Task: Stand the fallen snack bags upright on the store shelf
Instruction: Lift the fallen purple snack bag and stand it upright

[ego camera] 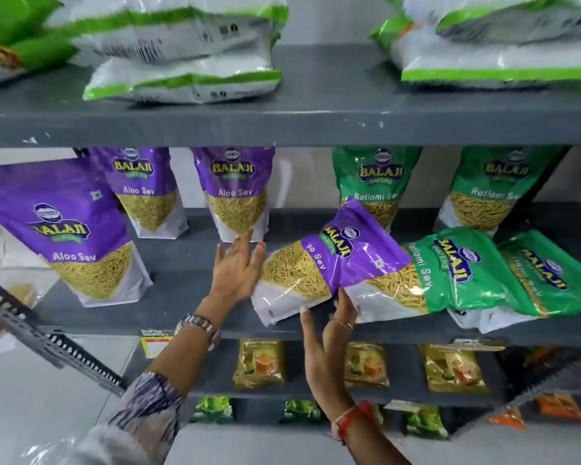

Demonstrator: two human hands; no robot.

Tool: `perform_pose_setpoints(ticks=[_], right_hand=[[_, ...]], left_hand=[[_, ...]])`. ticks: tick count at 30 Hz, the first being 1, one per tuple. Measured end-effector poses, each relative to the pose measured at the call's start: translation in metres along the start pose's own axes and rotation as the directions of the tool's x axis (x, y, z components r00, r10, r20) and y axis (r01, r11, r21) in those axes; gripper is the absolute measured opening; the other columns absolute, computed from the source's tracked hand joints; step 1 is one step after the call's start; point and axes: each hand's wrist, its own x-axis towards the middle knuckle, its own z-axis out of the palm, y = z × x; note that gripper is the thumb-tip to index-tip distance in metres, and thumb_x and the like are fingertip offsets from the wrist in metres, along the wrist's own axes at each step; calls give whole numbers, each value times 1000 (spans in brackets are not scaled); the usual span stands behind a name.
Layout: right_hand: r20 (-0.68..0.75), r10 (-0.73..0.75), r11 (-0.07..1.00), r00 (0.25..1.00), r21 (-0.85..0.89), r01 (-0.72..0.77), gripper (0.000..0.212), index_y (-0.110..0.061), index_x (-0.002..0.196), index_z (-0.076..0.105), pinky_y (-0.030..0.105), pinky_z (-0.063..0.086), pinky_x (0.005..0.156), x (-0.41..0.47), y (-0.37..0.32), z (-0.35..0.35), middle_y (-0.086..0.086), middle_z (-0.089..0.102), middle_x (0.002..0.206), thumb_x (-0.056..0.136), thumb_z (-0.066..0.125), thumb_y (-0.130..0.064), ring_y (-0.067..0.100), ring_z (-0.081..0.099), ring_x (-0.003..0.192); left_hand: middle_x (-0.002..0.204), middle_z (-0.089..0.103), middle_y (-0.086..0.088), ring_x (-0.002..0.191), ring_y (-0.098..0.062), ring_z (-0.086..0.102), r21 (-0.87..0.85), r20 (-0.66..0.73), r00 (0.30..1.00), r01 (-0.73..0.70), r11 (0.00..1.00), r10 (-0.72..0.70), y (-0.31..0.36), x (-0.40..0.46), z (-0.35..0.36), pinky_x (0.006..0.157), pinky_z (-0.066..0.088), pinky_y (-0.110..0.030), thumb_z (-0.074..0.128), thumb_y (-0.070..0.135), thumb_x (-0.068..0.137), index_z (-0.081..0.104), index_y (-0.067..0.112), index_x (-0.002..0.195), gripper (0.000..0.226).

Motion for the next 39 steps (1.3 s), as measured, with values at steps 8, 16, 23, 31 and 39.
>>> perform_pose_setpoints(ticks=[8, 16, 23, 31, 39], right_hand=[[215, 449, 679, 867, 549, -488, 59, -30, 132, 40, 37, 44, 99, 35, 8, 36, -9, 61, 121, 83, 66, -10, 13, 58, 113], [261, 370, 830, 891, 338, -444, 81, -23, 126, 53, 44, 53, 94, 32, 25, 28, 0, 70, 118, 53, 88, -21, 18, 66, 108], [479, 223, 904, 849, 225, -364, 91, -7, 121, 47, 26, 55, 80, 37, 7, 4, 9, 67, 112, 39, 88, -7, 19, 64, 103], [649, 113, 943, 753, 168, -286, 88, -12, 123, 46, 41, 55, 92, 32, -33, -11, 10, 66, 114, 46, 86, 1, 24, 63, 110], [629, 109, 982, 769, 54, -183, 71, -19, 111, 52, 27, 57, 82, 55, -14, 31, 3, 68, 108, 54, 84, 8, 12, 67, 98]], left_hand=[[129, 60, -3, 118, -18, 56, -543, 768, 635, 571, 616, 88, -3, 61, 4, 114, 31, -40, 56, 63, 75, 59, 17, 121, 66], [113, 69, 1, 102, -15, 64, -600, 707, 707, 577, 554, 29, -23, 9, -9, 100, 47, -38, 81, 52, 54, 59, 20, 108, 67], [108, 70, -6, 102, -25, 66, -795, 550, 829, 556, 243, -100, -14, -63, -37, 90, 52, -43, 84, 30, 38, 59, 21, 105, 72], [82, 75, 15, 82, -4, 69, -896, 327, 915, 379, 229, -236, -3, -107, -77, 62, 54, -16, 85, 17, 40, 56, 25, 98, 64], [114, 59, 1, 98, -1, 62, -917, 222, 925, 306, 255, -310, -41, -100, -50, 75, 54, -18, 82, 4, 50, 37, 33, 115, 84]])
